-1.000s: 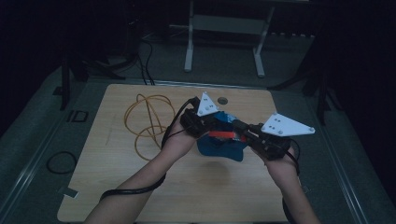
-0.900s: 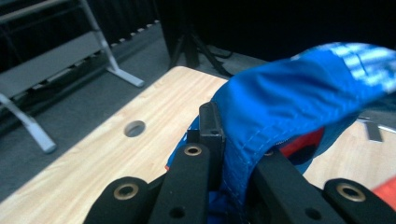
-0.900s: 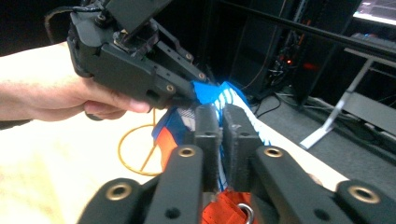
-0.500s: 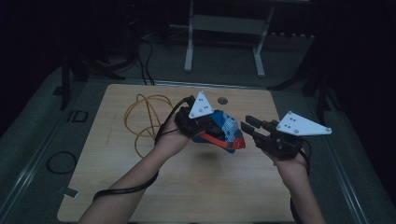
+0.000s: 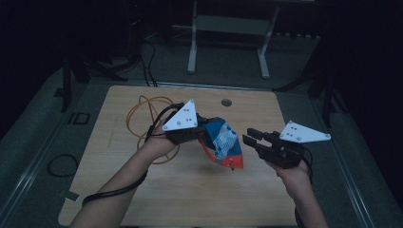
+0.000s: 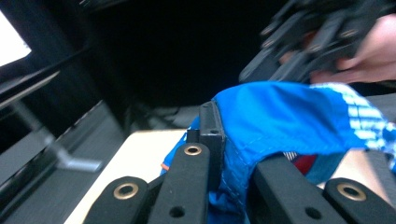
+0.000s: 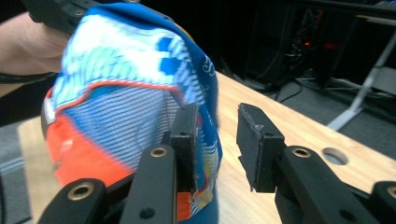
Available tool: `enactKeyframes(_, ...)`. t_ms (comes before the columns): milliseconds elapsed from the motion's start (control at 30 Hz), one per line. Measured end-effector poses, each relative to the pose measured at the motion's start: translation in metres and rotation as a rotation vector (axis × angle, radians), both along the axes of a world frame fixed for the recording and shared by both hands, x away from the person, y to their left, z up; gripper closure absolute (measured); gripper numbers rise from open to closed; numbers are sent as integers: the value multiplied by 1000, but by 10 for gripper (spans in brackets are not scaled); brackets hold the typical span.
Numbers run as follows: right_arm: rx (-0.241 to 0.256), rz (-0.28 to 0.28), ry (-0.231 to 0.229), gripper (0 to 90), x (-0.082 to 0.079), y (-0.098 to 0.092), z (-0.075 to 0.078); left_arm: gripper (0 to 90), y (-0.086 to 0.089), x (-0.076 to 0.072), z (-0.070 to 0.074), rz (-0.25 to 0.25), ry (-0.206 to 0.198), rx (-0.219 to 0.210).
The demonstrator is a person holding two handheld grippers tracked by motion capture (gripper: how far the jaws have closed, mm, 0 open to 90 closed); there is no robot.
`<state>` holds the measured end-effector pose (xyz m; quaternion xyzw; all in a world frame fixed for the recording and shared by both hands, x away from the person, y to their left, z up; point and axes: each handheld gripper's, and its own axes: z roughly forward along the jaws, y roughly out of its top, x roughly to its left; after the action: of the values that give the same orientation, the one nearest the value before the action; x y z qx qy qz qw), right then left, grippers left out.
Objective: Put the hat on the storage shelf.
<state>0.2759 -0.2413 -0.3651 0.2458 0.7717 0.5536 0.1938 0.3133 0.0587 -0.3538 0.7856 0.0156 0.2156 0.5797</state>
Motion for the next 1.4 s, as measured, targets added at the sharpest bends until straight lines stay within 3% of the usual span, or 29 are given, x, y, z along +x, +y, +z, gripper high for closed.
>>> enactKeyframes(200, 11, 61, 11, 665, -9, 8, -5, 900, 6, 2, -1, -104, 18, -78)
enactKeyframes(267, 9, 79, 9, 636, -14, 11, -6, 900, 9, 3, -1, -146, 30, -117)
enactKeyframes(300, 16, 88, 16, 622, -15, 12, -7, 900, 10, 2, -1, -156, 15, -131)
enactKeyframes(467, 55, 118, 40, 516, -21, 16, -6, 900, 15, 0, 2, -266, 14, -195)
enactKeyframes(533, 75, 133, 38, 481, -23, 19, -5, 900, 15, -1, 3, -302, 6, -210)
enactKeyframes(833, 73, 173, 30, 435, -22, 38, -7, 900, 10, -6, 5, -350, 3, -223)
enactKeyframes(967, 61, 173, 31, 515, -21, 46, -9, 900, 9, -7, 5, -345, 4, -217)
enactKeyframes(1033, 57, 163, 21, 606, -22, 47, -9, 900, 10, -7, 4, -341, 8, -219)
enactKeyframes(1067, 61, 159, 13, 612, -22, 47, -8, 900, 11, -6, 4, -334, 10, -217)
enactKeyframes(1133, 68, 148, 1, 709, -23, 45, -7, 900, 13, -5, 4, -326, 14, -223)
enactKeyframes(1200, 70, 137, -11, 728, -24, 43, -6, 900, 16, -4, 3, -318, 16, -223)
enactKeyframes(1267, 72, 133, -22, 819, -25, 40, -5, 899, 19, -3, 2, -307, 15, -220)
enactKeyframes(1400, 49, 121, -36, 877, -26, 38, -3, 897, 21, -2, -1, -311, 33, -212)
